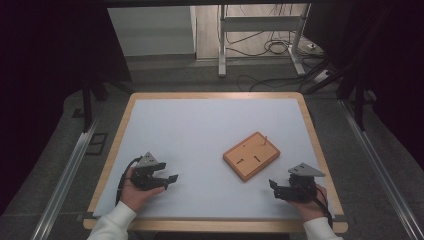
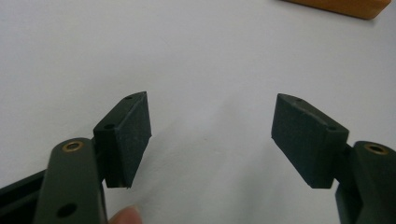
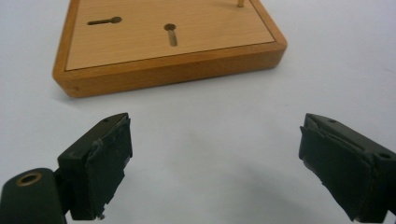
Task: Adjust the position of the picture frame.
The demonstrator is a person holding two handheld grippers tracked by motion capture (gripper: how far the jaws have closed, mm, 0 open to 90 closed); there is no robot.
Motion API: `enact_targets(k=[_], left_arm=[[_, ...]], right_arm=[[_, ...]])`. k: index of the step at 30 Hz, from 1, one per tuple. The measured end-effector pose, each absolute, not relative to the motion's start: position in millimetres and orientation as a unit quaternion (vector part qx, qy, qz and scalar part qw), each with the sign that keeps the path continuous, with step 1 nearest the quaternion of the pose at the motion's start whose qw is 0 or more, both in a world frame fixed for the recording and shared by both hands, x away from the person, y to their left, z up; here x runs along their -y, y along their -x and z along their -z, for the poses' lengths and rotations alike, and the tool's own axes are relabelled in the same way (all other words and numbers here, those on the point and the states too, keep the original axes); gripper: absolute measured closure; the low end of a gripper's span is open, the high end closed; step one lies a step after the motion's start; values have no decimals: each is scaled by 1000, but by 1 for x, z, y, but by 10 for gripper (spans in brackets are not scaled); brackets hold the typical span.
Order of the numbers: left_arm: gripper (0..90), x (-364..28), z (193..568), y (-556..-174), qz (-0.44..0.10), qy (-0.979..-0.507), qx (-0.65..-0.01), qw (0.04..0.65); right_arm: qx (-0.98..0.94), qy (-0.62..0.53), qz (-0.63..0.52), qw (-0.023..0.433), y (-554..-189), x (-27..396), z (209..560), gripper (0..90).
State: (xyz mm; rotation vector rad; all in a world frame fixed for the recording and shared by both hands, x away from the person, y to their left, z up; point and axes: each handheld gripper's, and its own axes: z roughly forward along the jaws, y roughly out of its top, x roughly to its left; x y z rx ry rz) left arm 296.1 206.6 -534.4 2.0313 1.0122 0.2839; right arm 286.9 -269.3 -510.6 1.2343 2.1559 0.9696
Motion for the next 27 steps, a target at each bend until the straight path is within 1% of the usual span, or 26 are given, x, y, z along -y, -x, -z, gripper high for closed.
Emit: enact_targets(k=[12, 27], left_arm=[[278, -209, 535, -296, -114, -809, -404, 411], [278, -210, 536, -298, -120, -812, -404, 404]], right_arm=[[-798, -439, -342, 230, -285, 268, 508, 148], [-801, -444, -339, 214, -290, 268, 505, 157]])
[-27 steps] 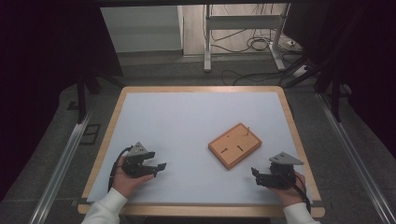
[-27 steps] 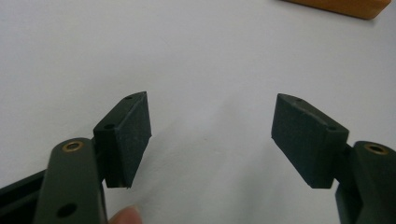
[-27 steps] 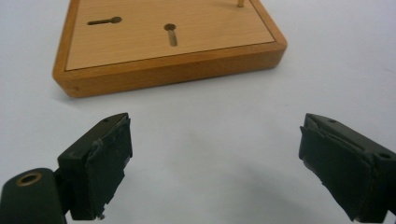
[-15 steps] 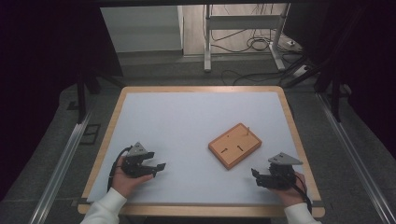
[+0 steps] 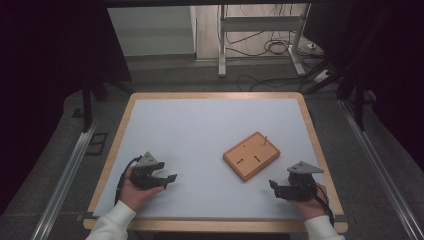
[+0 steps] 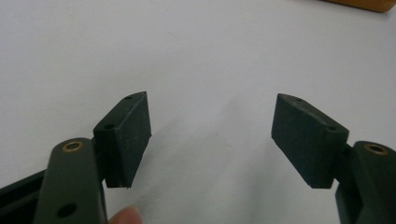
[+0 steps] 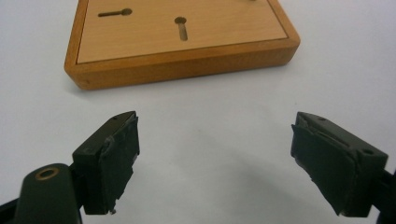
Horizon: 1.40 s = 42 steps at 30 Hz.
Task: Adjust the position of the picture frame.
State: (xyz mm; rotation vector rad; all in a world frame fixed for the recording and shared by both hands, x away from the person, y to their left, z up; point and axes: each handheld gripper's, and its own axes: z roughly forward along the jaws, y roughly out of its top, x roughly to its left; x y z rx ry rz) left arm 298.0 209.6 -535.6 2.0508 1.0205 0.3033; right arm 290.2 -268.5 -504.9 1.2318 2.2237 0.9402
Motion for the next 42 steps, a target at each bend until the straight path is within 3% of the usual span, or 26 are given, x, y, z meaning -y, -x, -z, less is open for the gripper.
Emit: enact_targets(k=[31, 42], left_arm=[[278, -206, 537, -297, -109, -821, -388, 404], [278, -204, 537, -297, -107, -820, -388, 408]], right_arm=[[-799, -445, -333, 230, -351, 242, 484, 232], [-800, -440, -338, 226, -377, 241, 485, 296]])
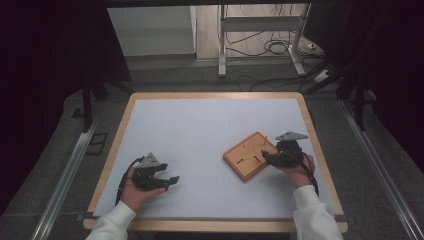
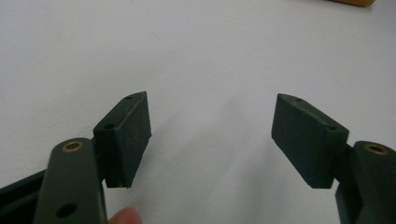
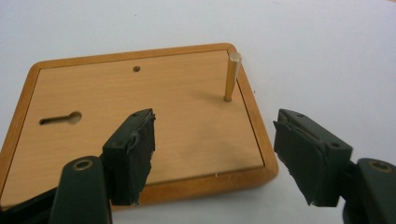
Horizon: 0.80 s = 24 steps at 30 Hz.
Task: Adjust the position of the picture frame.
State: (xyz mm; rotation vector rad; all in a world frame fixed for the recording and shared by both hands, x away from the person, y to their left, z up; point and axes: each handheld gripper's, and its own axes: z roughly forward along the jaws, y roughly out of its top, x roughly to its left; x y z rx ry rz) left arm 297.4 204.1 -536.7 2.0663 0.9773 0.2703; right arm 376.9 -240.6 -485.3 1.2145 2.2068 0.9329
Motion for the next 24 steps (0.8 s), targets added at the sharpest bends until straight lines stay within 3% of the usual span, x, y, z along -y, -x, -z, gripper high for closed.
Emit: enact_targets(k=[15, 24], left_arm=[[278, -205, 537, -298, -106, -821, -387, 406], [278, -206, 538, -299, -107, -821, -388, 405]], right_arm=[[-802, -442, -340, 215, -416, 236, 491, 450], [-801, -447, -340, 207, -428, 234, 501, 659]])
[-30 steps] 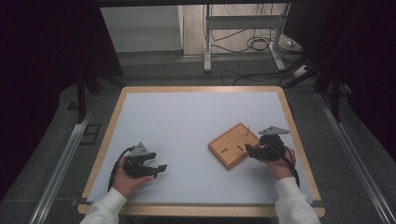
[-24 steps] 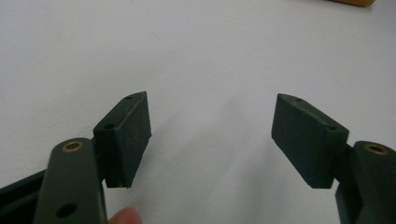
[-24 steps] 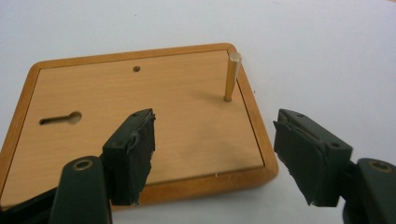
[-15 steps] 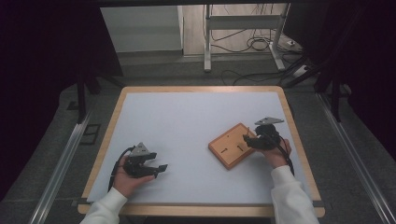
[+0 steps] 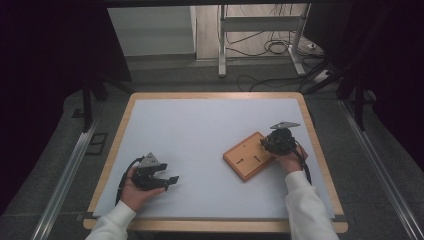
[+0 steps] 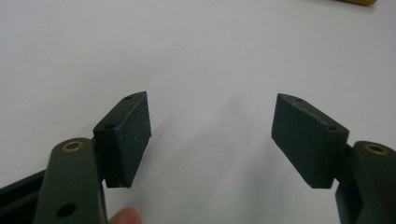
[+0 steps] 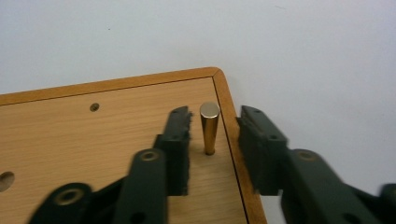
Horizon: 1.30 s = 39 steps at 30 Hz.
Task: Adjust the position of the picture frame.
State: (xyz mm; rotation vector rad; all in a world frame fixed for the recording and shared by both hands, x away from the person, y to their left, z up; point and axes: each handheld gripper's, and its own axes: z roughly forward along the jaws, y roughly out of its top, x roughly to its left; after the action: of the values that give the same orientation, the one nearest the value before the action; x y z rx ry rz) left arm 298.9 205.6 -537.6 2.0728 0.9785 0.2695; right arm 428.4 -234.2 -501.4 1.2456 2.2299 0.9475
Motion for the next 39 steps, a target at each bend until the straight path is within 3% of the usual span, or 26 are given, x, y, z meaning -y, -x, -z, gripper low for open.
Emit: enact_targets(k=[6, 22, 39], left_arm=[[278, -206, 537, -299, -107, -821, -388, 405], [278, -207, 537, -299, -106, -820, -388, 407], [278, -209, 537, -299, -105, -819, -390, 406]], right_arm=[[-798, -444, -355, 201, -429, 235, 505, 832], [-792, -428, -394, 184, -424, 232, 498, 837], [-809, -370, -430, 153, -409, 200, 484, 838]])
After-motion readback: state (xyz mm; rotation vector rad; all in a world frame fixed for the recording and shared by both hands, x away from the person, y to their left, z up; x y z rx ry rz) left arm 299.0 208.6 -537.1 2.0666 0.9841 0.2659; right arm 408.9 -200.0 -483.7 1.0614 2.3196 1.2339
